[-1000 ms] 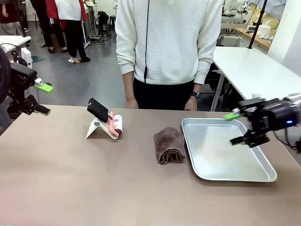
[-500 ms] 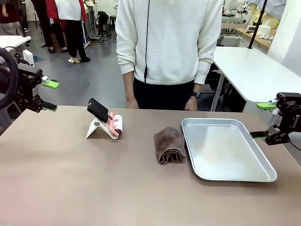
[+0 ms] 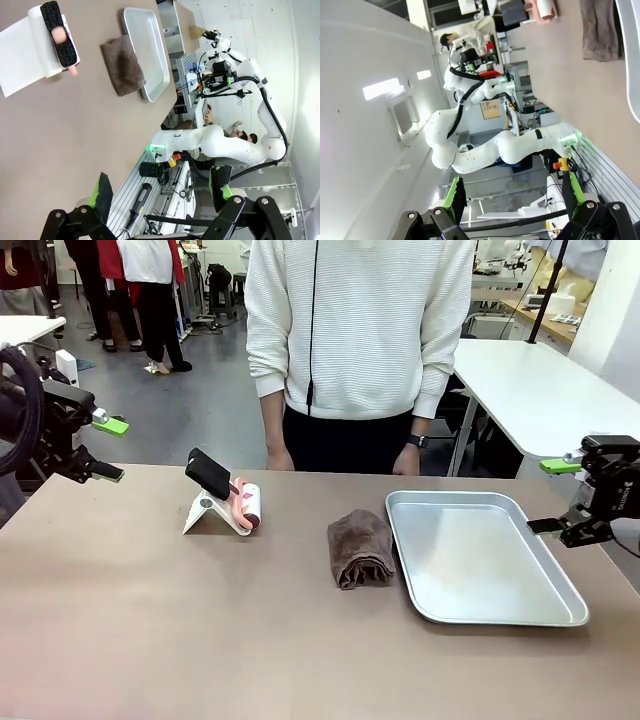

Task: Clean the surface of the table.
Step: Return the Lint Roller and towel to their original positions.

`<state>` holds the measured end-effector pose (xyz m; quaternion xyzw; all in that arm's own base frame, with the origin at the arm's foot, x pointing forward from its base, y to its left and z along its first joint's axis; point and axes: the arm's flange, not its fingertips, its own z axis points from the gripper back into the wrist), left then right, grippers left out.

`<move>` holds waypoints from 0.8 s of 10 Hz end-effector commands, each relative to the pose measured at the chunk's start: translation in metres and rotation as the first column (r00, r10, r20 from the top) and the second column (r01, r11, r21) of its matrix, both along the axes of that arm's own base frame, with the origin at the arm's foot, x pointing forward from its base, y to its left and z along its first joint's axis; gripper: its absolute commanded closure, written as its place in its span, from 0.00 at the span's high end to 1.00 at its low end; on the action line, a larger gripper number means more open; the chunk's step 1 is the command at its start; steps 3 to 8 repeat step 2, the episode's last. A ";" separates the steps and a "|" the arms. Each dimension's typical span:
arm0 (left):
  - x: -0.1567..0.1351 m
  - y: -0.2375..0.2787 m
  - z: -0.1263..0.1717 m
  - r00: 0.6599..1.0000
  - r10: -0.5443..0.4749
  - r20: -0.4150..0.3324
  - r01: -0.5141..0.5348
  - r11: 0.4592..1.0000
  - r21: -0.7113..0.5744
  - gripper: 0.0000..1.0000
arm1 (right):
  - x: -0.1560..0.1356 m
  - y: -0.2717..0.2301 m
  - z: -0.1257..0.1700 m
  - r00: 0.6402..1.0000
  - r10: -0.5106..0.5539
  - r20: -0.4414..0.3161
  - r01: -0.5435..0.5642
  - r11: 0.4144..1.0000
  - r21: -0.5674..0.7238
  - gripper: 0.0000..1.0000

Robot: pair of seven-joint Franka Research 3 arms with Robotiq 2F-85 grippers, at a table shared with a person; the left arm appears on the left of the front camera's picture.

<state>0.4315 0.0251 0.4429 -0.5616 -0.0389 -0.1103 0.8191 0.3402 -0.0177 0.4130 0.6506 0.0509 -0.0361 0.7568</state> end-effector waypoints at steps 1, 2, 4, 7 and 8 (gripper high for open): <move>-0.003 0.002 0.001 1.000 -0.007 0.010 0.007 1.000 0.004 1.00 | 0.000 -0.001 0.004 1.000 -0.010 0.000 0.010 1.000 -0.012 1.00; -0.003 0.002 0.001 1.000 -0.007 0.010 0.007 1.000 0.004 1.00 | 0.000 -0.001 0.004 1.000 -0.010 0.000 0.010 1.000 -0.012 1.00; -0.003 0.002 0.001 1.000 -0.007 0.010 0.007 1.000 0.004 1.00 | 0.000 -0.001 0.004 1.000 -0.010 0.000 0.010 1.000 -0.012 1.00; -0.003 0.002 0.001 1.000 -0.007 0.010 0.007 1.000 0.004 1.00 | 0.000 -0.001 0.004 1.000 -0.010 0.000 0.010 1.000 -0.012 1.00; -0.003 0.002 0.001 1.000 -0.007 0.010 0.007 1.000 0.004 1.00 | 0.000 -0.001 0.004 1.000 -0.010 0.000 0.010 1.000 -0.012 1.00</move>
